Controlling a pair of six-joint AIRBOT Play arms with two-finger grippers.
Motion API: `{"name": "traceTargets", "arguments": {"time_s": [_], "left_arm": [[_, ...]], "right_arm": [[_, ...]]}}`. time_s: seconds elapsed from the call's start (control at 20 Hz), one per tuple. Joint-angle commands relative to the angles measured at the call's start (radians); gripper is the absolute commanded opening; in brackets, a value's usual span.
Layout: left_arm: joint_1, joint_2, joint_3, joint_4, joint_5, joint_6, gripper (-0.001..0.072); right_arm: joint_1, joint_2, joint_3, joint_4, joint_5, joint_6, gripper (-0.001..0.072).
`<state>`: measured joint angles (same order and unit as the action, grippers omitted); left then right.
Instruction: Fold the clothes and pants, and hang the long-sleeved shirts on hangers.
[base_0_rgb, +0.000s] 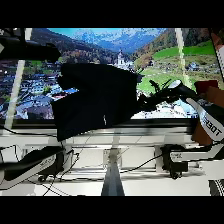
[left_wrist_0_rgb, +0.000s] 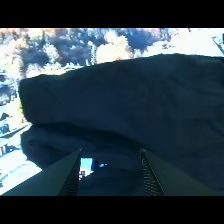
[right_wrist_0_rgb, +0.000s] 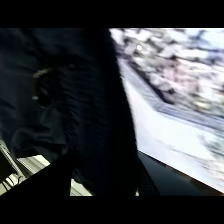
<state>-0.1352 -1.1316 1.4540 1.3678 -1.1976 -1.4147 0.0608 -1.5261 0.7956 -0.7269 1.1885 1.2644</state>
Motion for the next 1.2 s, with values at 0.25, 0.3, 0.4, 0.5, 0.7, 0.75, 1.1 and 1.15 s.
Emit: {"name": "traceTargets", "arguments": {"time_s": [0.25,0.3,0.4,0.5,0.7,0.75,1.1,1.15], "left_arm": [[-0.001,-0.046,0.0,-0.045,0.047,0.0,0.0429],[-0.001,-0.05,0.0,-0.045,0.062,0.0,0.0428],[0.0,-0.05,0.0,-0.043,0.07,0.001,0.0429],[0.001,-0.05,-0.001,-0.028,0.037,0.001,0.0428],[0.0,-0.048,-0.067,0.002,-0.034,-0.006,0.0429],[0.0,-0.045,-0.109,-0.029,-0.034,-0.015,0.0428],[-0.016,0.024,-0.608,-0.436,0.145,-0.014,0.0428],[-0.024,0.034,-0.678,-0.483,0.161,-0.014,0.0428]], "right_arm": [[0.054,0.001,0.112,0.016,-0.115,-0.004,0.0049],[0.042,0.011,0.144,0.012,-0.128,-0.004,0.0042],[-0.003,0.06,0.19,-0.038,-0.212,0.019,0.0036],[-0.068,0.126,0.195,-0.105,-0.295,0.09,0.0036],[-0.209,0.248,0.175,-0.313,-0.319,0.174,0.0036],[-0.233,0.285,0.15,-0.354,-0.328,0.187,0.0036],[-0.26,0.404,0.014,-0.372,-0.345,0.186,0.0036],[-0.26,0.405,0.014,-0.369,-0.349,0.186,0.0036]]}}
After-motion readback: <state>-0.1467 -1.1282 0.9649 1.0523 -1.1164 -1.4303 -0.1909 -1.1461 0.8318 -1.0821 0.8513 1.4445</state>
